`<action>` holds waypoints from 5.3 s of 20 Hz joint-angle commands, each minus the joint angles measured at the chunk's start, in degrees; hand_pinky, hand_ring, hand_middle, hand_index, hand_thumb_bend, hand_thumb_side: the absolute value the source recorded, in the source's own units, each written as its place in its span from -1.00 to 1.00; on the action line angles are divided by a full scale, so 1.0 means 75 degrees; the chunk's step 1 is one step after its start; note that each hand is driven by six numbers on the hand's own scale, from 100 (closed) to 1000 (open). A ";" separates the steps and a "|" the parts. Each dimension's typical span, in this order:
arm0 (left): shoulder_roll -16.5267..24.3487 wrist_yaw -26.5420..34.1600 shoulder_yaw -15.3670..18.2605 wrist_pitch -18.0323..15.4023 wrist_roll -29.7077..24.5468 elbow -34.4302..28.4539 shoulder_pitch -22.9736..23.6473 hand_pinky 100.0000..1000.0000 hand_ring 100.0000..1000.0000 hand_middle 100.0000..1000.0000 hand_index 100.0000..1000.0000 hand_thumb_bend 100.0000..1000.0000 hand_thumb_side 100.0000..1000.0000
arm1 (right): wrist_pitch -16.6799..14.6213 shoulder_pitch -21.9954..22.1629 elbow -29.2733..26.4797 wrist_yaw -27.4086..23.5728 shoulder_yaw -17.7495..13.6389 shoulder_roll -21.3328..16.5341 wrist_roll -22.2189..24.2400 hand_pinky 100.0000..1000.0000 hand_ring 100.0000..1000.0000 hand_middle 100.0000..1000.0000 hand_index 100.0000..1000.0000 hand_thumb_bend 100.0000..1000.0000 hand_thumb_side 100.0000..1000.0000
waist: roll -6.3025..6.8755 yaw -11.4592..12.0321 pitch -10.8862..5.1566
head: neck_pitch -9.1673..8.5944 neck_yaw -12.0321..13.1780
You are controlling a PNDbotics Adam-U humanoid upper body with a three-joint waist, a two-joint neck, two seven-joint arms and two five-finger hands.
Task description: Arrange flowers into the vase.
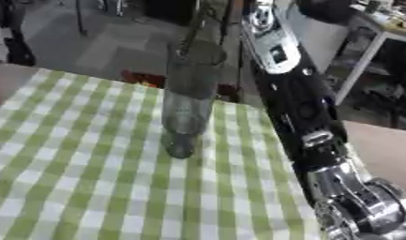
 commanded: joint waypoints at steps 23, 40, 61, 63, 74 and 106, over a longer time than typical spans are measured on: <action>-0.0050 0.0010 0.0081 0.0087 0.0100 -0.0109 0.0056 -0.12 0.64 0.86 0.86 -1.00 0.67 | -0.1434 0.0177 0.0138 0.1043 0.0524 -0.0748 0.0238 0.04 0.23 -0.24 -0.61 -1.00 1.00 | 0.0145 -0.0087 -0.0250 | 0.0011 0.0097; -0.0058 0.0051 0.0093 0.0101 0.0090 -0.0109 0.0041 -0.12 0.64 0.86 0.86 -1.00 0.67 | -0.1177 0.0183 0.0442 0.1012 0.0752 -0.0770 0.1028 0.04 0.24 -0.26 -0.54 -0.88 1.00 | 0.0078 -0.0081 -0.0314 | -0.0001 0.0118; -0.0073 0.0036 0.0116 0.0144 0.0100 -0.0109 0.0081 -0.12 0.63 0.86 0.86 -1.00 0.67 | -0.1232 0.0570 0.0208 0.1302 0.0930 -0.1169 0.2040 0.21 0.46 -0.05 -0.14 -0.49 1.00 | 0.0139 -0.0152 -0.0363 | 0.0025 0.0200; -0.0076 0.0035 0.0117 0.0148 0.0100 -0.0109 0.0086 -0.12 0.63 0.86 0.86 -1.00 0.66 | -0.1239 0.0567 0.0197 0.1364 0.0934 -0.1185 0.2196 0.22 0.47 -0.03 -0.12 -0.48 1.00 | 0.0142 -0.0159 -0.0371 | 0.0030 0.0201; -0.0082 0.0017 0.0132 0.0184 0.0122 -0.0109 0.0121 -0.12 0.63 0.86 0.86 -1.00 0.67 | -0.1184 0.0504 0.0265 0.1625 0.0841 -0.1239 0.3458 0.36 0.63 0.18 0.20 -0.08 1.00 | 0.0147 -0.0207 -0.0438 | 0.0067 0.0238; -0.0110 0.0018 0.0132 0.0229 0.0114 -0.0109 0.0161 -0.13 0.64 0.86 0.86 -1.00 0.66 | -0.1433 0.0351 0.0641 0.2403 0.0427 -0.1314 0.6690 0.88 1.00 0.79 0.96 0.45 1.00 | 0.0110 -0.0298 -0.0531 | 0.0086 0.0311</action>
